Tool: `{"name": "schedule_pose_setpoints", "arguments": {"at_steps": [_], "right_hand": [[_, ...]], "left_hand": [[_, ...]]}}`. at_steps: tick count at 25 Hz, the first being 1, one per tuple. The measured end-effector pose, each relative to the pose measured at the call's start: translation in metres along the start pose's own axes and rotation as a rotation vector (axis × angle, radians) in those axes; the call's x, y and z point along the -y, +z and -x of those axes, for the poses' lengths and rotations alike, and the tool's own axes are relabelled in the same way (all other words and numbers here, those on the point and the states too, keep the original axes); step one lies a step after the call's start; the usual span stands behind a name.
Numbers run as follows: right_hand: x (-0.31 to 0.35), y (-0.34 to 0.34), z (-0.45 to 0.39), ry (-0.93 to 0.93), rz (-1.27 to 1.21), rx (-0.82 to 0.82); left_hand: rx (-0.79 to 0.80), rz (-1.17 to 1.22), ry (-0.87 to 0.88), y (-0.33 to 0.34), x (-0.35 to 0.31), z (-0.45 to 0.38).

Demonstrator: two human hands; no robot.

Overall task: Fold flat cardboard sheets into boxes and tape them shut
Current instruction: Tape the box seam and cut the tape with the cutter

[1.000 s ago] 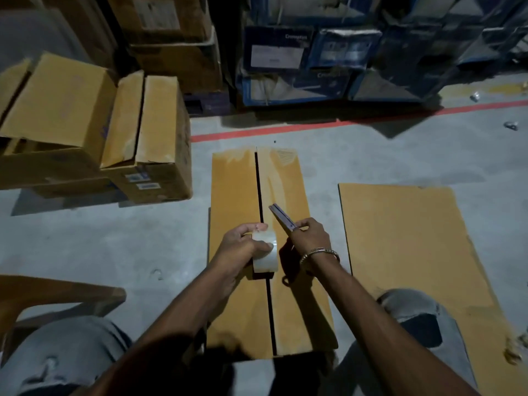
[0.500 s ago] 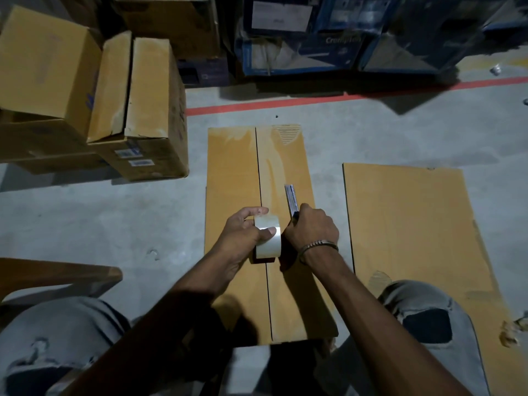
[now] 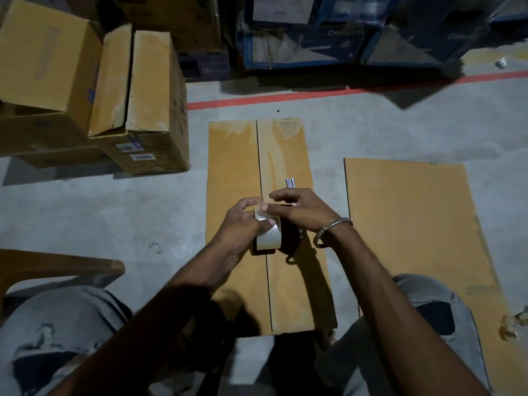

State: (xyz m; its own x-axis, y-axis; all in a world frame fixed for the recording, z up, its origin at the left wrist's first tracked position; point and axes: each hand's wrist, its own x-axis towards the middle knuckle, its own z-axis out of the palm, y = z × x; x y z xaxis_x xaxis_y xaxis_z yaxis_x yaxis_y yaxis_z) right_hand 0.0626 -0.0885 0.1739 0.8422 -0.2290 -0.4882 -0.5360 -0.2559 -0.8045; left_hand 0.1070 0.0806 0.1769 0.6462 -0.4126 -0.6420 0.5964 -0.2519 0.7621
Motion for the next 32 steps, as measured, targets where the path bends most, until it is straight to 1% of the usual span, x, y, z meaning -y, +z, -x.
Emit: {"name": "schedule_pose_setpoints", "arguments": {"at_steps": [5,8,11,14,16,18,21,25,27,32], "right_hand": [[-0.009,0.008,-0.005,-0.046,-0.139,-0.017],[-0.009,0.010,-0.006,-0.058,-0.189,-0.069],[-0.010,0.012,-0.010,-0.055,-0.210,-0.114],[-0.008,0.011,-0.011,-0.039,-0.267,-0.139],[-0.007,0.010,-0.013,-0.016,-0.324,-0.141],[-0.005,0.009,-0.016,-0.017,-0.329,-0.149],[-0.005,0.008,-0.027,-0.008,-0.349,-0.167],[-0.002,0.010,-0.044,0.039,-0.410,-0.129],[0.002,0.009,-0.051,0.010,-0.431,-0.127],[0.010,0.008,-0.057,-0.109,-0.341,-0.142]], "left_hand": [[-0.011,0.034,0.020,0.001,0.000,-0.003],[-0.013,0.038,0.017,0.000,0.001,-0.004],[-0.003,0.035,-0.001,0.001,0.004,-0.005],[0.003,-0.021,-0.016,0.005,0.011,-0.003],[0.000,-0.051,-0.037,0.008,0.016,-0.002],[0.012,-0.045,-0.048,0.009,0.020,-0.006],[0.083,-0.091,0.045,0.009,0.021,-0.004],[0.073,-0.103,0.121,0.002,0.018,-0.005],[0.052,-0.102,0.123,-0.001,0.015,-0.008],[0.034,-0.146,0.208,-0.001,0.011,-0.013]]}}
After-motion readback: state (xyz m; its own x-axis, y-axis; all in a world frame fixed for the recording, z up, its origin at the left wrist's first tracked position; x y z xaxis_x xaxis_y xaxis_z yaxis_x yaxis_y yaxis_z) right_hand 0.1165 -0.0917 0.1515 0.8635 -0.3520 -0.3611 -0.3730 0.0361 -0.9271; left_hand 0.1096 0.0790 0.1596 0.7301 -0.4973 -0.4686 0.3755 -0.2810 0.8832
